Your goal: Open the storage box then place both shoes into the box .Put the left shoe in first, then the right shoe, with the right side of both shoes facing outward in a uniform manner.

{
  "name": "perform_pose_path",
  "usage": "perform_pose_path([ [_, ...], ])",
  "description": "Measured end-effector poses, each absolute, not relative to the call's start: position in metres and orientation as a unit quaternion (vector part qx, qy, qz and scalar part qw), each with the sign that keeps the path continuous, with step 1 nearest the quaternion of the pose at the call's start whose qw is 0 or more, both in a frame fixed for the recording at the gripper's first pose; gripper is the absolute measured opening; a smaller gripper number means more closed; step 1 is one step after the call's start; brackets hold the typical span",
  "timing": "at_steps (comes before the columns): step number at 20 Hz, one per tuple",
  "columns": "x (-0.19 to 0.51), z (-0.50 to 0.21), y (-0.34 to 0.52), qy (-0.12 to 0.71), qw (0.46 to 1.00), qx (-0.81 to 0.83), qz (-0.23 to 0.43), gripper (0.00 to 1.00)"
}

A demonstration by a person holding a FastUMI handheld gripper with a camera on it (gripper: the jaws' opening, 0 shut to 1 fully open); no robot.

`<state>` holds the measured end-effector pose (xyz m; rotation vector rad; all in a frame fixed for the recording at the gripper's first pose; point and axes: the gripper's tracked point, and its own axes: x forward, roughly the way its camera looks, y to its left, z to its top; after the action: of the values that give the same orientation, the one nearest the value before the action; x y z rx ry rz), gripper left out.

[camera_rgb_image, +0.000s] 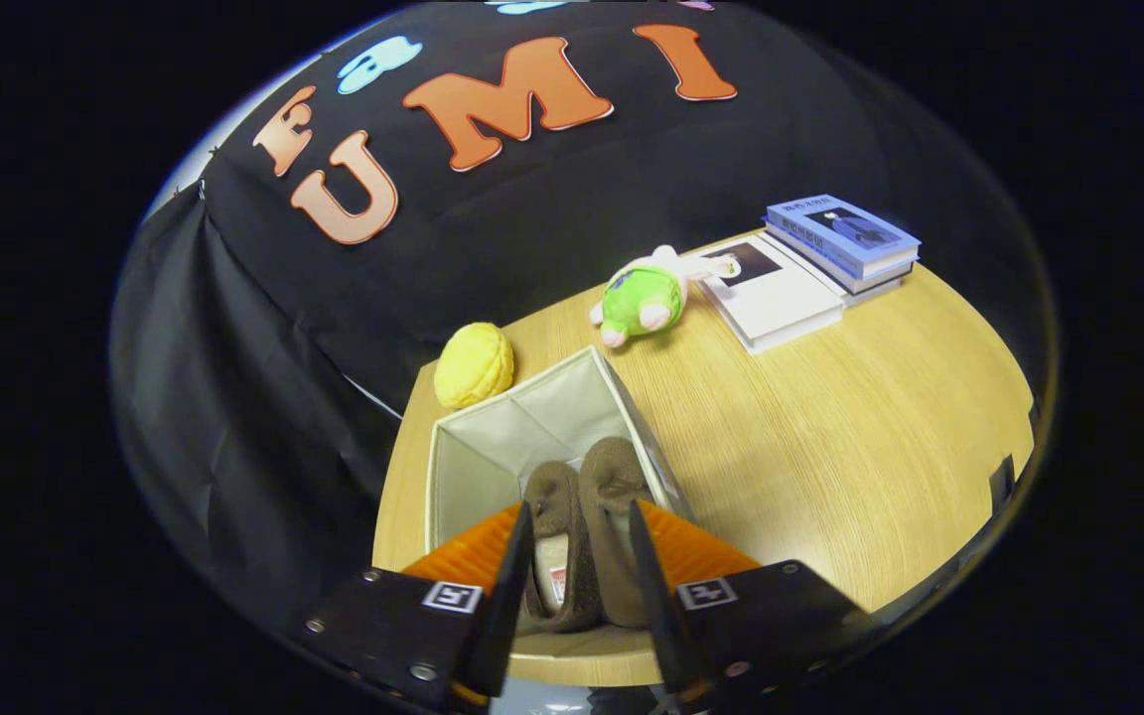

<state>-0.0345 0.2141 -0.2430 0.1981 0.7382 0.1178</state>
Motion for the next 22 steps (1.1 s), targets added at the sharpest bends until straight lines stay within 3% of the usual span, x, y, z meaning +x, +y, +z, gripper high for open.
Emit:
perform_pose_path([
  [3, -0.032, -0.229, 0.206, 0.345, 0.933, 0.082, 0.057, 0.99],
  [22, 0.005, -0.023, 0.078, 0.106, 0.994, -0.038, -0.015, 0.98],
])
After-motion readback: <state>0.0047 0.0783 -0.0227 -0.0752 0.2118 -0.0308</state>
